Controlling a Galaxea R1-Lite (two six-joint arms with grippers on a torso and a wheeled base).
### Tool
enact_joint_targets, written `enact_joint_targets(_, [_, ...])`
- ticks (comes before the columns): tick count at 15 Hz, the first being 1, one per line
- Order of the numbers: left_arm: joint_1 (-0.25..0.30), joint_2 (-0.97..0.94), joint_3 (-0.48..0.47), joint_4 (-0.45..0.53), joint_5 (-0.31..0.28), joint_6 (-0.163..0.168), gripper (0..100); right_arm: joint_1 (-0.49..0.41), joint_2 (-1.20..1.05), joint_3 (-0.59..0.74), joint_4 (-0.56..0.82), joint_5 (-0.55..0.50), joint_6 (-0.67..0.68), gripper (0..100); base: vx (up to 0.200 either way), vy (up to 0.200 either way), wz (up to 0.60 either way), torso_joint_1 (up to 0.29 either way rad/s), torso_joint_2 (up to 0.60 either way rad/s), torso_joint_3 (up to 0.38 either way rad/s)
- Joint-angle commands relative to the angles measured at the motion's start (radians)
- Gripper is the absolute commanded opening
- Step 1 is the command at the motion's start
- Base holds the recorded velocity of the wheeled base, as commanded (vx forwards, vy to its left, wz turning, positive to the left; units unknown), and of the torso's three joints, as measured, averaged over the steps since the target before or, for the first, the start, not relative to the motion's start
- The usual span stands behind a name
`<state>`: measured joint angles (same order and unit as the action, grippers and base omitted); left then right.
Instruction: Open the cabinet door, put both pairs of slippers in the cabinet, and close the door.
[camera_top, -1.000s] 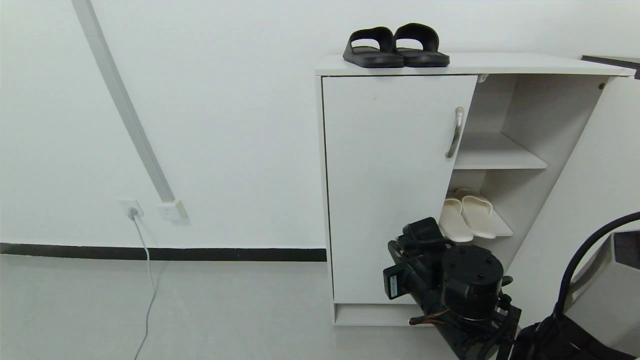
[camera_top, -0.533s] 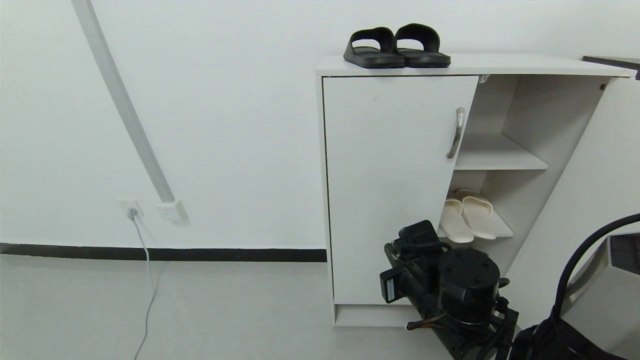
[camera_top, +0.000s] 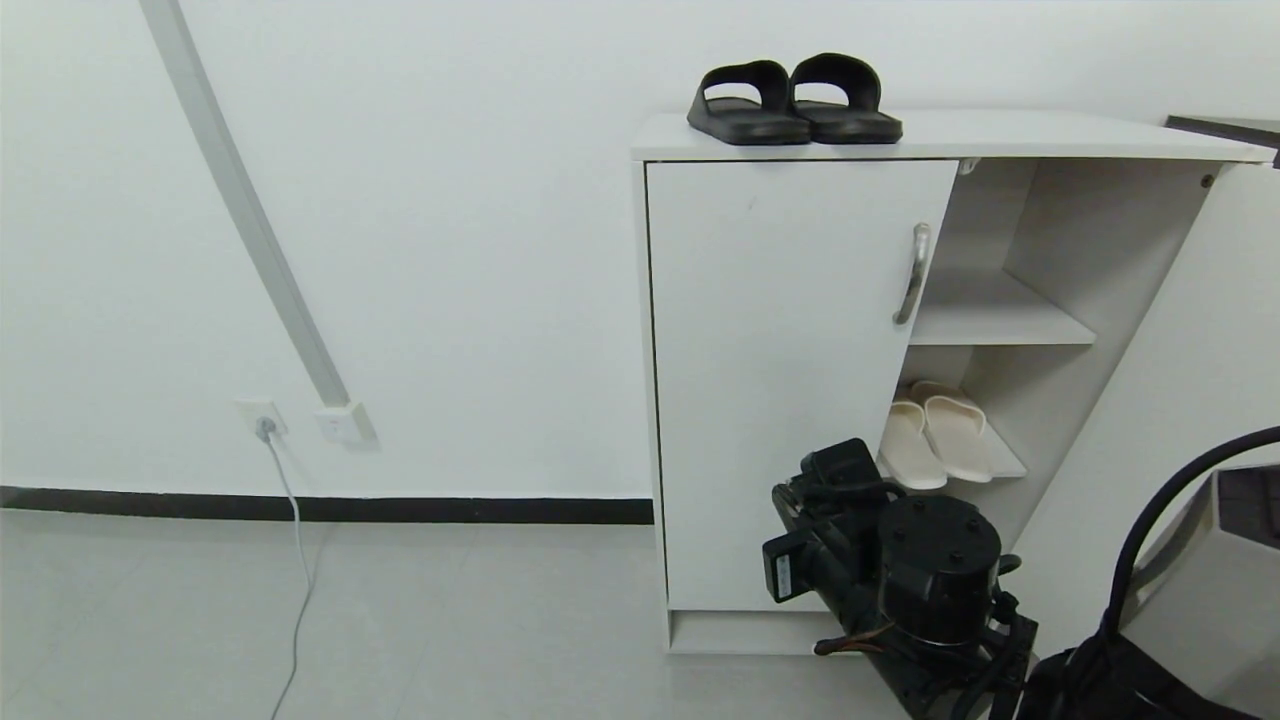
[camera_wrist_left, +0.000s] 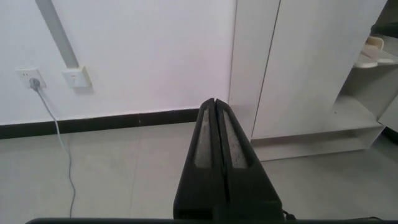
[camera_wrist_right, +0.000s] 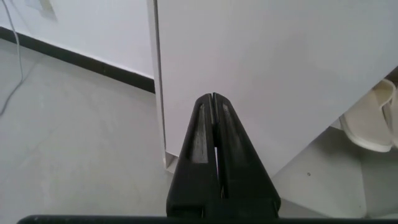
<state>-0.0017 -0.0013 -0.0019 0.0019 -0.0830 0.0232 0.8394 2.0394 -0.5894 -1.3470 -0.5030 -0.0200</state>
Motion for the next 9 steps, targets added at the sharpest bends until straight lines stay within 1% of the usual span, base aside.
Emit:
enact_joint_targets(1, [0.0, 0.001, 0.0, 0.0, 0.0, -0.002, 0, 0.0, 0.005, 0.0, 0.003, 0.0, -0.001, 0, 0.0, 0.0, 0.0, 0.012, -0.17, -0.334])
enact_joint_targets(4, [0.0, 0.001, 0.0, 0.0, 0.0, 0.0, 0, 0.0, 0.005, 0.002, 0.003, 0.0, -0.001, 0, 0.0, 0.0, 0.0, 0.041, -0.49, -0.365])
enact_joint_targets(9, [0.0, 0.001, 0.0, 0.0, 0.0, 0.001, 0, 0.0, 0.005, 0.002, 0.003, 0.0, -0.001, 0, 0.0, 0.0, 0.0, 0.105, -0.46, -0.352])
